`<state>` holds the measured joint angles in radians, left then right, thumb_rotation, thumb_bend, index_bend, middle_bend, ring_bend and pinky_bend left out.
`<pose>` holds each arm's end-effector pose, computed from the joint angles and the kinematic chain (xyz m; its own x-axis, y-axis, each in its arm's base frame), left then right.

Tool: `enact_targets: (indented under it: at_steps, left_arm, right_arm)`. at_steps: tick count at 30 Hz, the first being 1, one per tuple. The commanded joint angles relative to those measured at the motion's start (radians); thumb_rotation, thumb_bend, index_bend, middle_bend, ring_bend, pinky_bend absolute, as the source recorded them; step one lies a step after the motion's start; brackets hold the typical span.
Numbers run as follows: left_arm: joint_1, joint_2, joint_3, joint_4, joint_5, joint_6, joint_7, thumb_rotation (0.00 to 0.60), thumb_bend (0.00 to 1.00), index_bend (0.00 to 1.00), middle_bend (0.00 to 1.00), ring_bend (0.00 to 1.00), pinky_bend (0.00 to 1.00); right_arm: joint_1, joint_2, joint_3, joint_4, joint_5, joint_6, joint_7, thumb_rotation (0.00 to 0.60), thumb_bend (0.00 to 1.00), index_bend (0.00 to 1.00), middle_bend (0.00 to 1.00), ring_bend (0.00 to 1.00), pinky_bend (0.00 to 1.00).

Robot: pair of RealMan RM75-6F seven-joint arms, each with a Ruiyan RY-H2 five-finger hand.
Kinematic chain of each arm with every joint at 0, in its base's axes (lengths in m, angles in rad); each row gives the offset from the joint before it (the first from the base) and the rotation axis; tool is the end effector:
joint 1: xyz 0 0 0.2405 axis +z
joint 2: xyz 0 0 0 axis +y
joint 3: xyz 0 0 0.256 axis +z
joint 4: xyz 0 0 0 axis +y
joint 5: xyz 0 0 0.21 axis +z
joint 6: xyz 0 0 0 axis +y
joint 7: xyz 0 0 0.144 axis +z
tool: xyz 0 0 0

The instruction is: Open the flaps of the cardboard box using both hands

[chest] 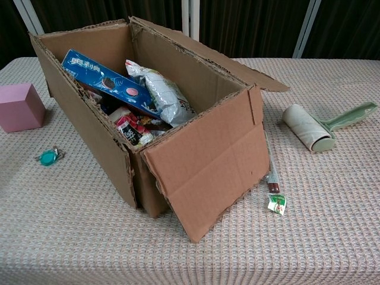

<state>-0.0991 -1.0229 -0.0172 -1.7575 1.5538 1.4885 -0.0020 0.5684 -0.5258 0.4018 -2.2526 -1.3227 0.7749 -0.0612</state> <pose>-0.2819 0.1760 0.1693 0.3544 0.0304 0.9346 0.9330 -0.0788 -0.3512 -0.0758 -0.2750 0.2077 0.5431 -0.2068 0.8138 -0.7595 -0.5343 0.3711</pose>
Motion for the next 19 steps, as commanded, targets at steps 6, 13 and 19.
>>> enact_targets:
  at_steps: [6, 13, 19]
  left_arm:
    - [-0.009, 0.006, 0.000, 0.006, -0.019, -0.029, 0.049, 0.049, 0.00, 0.09, 0.10, 0.08, 0.20]
    - [-0.014, -0.024, -0.008, 0.055, -0.005, -0.014, 0.076, 0.050, 0.00, 0.09, 0.09, 0.08, 0.20]
    - [-0.016, -0.043, -0.012, 0.079, 0.004, -0.002, 0.081, 0.049, 0.00, 0.09, 0.09, 0.08, 0.20]
  right_arm:
    - [-0.485, -0.455, -0.350, 0.334, -0.061, 0.601, -0.287, 0.600, 0.26, 0.00, 0.00, 0.00, 0.00]
    - [-0.550, -0.517, -0.366, 0.509, -0.066, 0.674, -0.098, 0.600, 0.05, 0.00, 0.00, 0.00, 0.00]
    - [-0.561, -0.548, -0.356, 0.563, -0.086, 0.712, -0.065, 0.600, 0.04, 0.00, 0.00, 0.00, 0.00]
